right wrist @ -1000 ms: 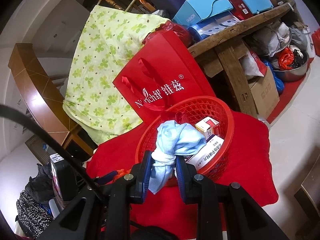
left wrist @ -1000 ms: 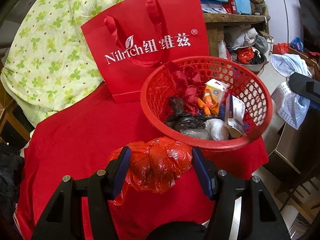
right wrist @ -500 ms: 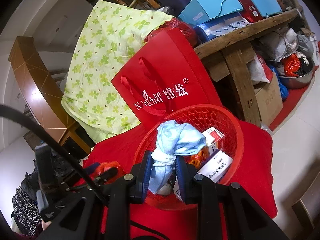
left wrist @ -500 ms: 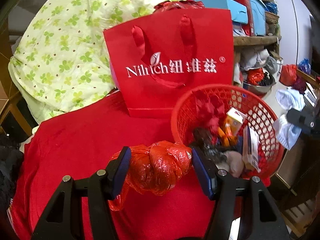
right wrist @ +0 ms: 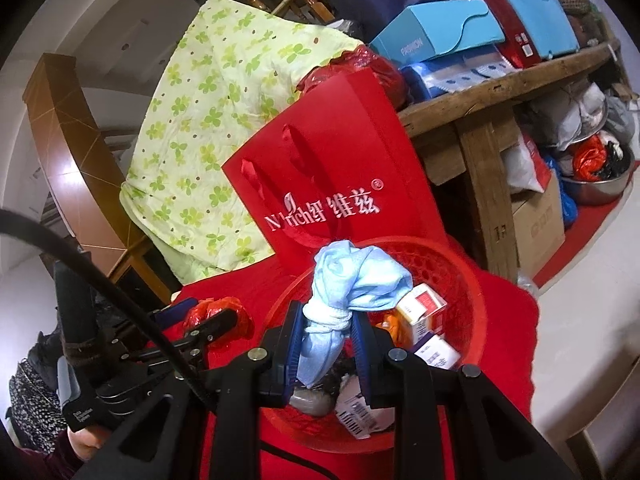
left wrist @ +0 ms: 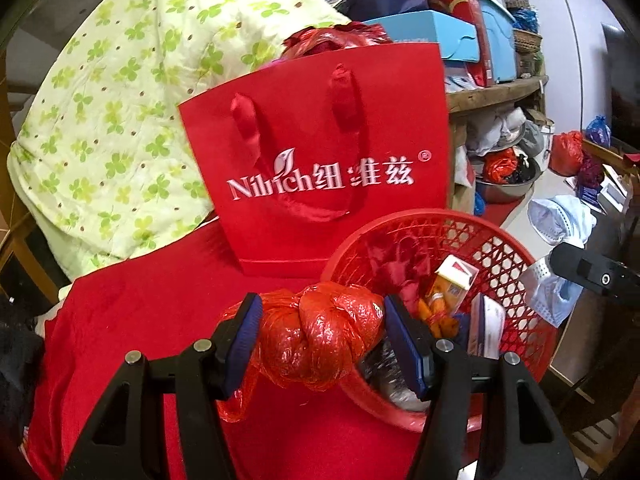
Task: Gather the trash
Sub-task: 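Lower the red wrapper into the basket and open the left gripper while the right gripper releases the blue wrapper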
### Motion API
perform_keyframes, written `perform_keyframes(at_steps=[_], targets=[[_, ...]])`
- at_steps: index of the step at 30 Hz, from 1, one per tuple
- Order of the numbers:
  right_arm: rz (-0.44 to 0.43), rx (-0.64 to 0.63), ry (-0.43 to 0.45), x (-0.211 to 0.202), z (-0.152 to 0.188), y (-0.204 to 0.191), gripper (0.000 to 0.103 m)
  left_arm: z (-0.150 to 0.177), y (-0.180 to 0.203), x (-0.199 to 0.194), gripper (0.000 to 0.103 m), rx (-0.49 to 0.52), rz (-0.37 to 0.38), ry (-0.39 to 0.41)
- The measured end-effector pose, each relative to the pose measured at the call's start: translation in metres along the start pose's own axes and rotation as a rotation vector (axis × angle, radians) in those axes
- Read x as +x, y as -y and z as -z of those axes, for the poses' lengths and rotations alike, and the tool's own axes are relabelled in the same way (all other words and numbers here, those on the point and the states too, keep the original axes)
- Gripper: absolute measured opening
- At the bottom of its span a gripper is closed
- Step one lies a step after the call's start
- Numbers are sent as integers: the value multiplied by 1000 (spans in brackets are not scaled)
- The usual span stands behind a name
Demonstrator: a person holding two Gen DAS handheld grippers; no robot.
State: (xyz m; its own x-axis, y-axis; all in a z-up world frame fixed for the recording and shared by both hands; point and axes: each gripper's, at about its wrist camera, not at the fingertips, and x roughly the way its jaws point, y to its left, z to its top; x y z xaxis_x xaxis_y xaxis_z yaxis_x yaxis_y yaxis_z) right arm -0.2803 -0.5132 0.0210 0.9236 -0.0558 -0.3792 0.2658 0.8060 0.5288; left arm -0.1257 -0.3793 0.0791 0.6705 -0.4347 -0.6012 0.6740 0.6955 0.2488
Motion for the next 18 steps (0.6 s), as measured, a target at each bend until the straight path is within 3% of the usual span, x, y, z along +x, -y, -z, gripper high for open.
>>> perform_keyframes(at_steps=[18], targets=[[30,-9,8,5,-12,8,26,-4,10,23,65,-17,85,-20]])
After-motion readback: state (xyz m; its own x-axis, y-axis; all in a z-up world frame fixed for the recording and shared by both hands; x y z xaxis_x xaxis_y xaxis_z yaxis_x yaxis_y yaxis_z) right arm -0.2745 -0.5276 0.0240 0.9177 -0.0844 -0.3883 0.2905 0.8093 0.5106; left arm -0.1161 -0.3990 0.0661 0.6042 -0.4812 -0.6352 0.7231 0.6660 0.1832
